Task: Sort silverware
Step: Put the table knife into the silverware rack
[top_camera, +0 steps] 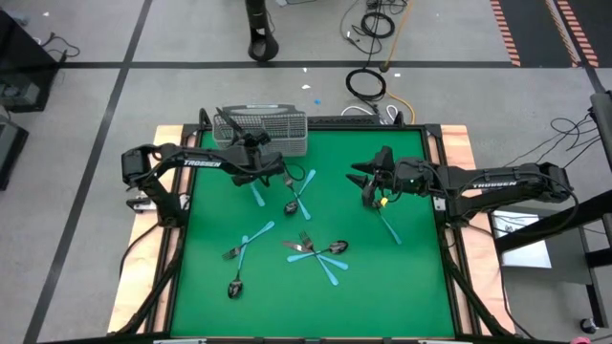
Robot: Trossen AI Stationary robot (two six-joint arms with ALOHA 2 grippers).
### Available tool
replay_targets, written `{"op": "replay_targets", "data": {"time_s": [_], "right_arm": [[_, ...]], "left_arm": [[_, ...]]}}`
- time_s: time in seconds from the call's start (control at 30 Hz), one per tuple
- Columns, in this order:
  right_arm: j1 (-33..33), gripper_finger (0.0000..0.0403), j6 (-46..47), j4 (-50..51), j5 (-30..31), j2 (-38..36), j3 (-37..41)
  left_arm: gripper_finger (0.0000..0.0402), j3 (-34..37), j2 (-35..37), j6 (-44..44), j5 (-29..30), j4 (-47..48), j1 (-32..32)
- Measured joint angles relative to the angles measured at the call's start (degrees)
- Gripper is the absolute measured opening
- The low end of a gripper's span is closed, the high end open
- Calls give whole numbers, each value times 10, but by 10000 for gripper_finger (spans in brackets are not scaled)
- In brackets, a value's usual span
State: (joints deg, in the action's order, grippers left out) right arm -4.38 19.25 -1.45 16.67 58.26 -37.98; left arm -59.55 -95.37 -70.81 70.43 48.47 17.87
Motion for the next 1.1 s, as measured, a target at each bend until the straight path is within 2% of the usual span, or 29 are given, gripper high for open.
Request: {"op": "replay_targets", "data": {"time_s": [0.2,0.3,0.47,0.57,0.67,0.83,0.97,1.1], "right_arm": [[0,167,0,-1,0,0,0],[0,167,0,-9,-1,0,0],[0,167,0,-28,-3,0,0],[2,167,-3,-67,-25,10,0],[10,167,-15,-123,-49,43,0],[16,167,-24,-217,-80,138,-6],[16,167,-24,-223,-79,244,-61],[21,167,-25,-211,-78,362,-151]], "left_arm": [[132,0,0,6,21,0,0],[132,-15,14,53,22,8,-3],[132,-56,82,158,-34,66,-32],[132,-72,140,247,-68,113,-58],[132,-78,200,376,-132,159,-96],[132,-79,275,577,-315,172,-169],[132,-75,284,692,-446,162,-231],[132,-58,271,777,-503,173,-285]]}}
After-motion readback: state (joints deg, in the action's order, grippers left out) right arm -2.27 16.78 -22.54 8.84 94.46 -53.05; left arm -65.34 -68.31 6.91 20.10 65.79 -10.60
